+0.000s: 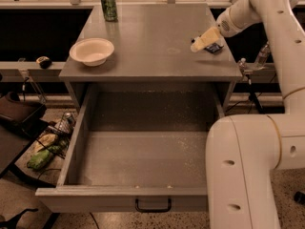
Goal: Place rxbar blueberry into top drawer
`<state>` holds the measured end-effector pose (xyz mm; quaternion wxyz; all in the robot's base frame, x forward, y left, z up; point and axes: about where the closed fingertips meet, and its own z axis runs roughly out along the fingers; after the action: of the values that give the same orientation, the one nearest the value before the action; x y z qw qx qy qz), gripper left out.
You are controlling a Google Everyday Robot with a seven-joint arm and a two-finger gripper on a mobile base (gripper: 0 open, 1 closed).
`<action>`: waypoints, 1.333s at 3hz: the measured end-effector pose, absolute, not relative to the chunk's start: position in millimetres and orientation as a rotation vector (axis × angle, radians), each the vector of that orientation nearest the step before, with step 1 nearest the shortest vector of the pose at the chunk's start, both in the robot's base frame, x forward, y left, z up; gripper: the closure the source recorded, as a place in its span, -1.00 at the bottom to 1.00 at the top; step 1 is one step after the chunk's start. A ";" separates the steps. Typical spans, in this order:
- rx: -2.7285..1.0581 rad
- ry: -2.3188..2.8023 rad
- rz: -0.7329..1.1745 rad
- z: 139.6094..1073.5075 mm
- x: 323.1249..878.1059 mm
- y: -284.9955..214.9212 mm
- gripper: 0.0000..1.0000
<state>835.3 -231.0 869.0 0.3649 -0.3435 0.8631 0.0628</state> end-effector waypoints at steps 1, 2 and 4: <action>-0.919 2.335 0.141 847.2 820.8 -233.7 -1.00; -0.999 2.433 0.146 832.7 797.3 -233.6 -1.00; -1.006 2.393 0.162 842.2 798.1 -231.2 -1.00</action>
Offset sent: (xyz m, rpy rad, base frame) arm 0.1183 -0.0869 0.0444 -0.1394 0.2891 0.0336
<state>798.1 -231.2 842.2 0.2672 -0.3728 0.8866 0.0599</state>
